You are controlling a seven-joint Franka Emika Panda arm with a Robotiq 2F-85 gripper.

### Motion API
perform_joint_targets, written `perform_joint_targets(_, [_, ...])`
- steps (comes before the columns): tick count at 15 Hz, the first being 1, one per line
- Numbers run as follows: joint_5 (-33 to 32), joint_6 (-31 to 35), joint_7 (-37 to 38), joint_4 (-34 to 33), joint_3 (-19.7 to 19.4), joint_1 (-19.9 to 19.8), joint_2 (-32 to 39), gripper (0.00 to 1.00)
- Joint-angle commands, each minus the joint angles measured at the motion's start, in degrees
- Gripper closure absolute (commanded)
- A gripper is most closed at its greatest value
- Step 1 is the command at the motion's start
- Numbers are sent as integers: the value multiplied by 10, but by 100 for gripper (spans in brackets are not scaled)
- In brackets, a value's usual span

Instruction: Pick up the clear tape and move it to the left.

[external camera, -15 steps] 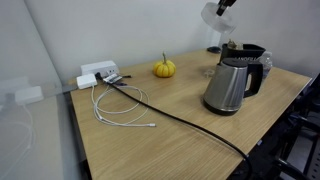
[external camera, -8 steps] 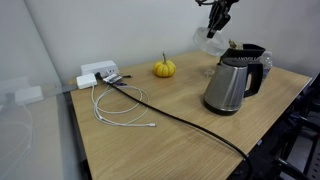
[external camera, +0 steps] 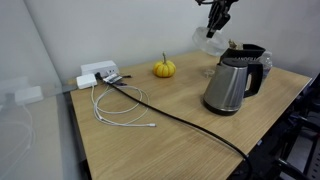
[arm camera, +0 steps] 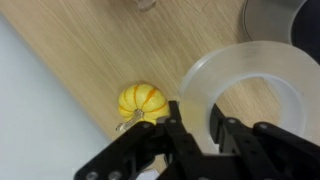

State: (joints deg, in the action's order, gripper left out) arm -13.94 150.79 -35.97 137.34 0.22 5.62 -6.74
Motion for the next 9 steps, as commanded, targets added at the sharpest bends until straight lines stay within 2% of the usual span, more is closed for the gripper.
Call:
perform_joint_targets(1, [10,-16,-25,-16,26,20,6,92])
perform_joint_targets(6, [54,-51,-68,-55,75,73,43,92])
perform_joint_targets(9, [87,-80,-117,-84,95,84,75,92])
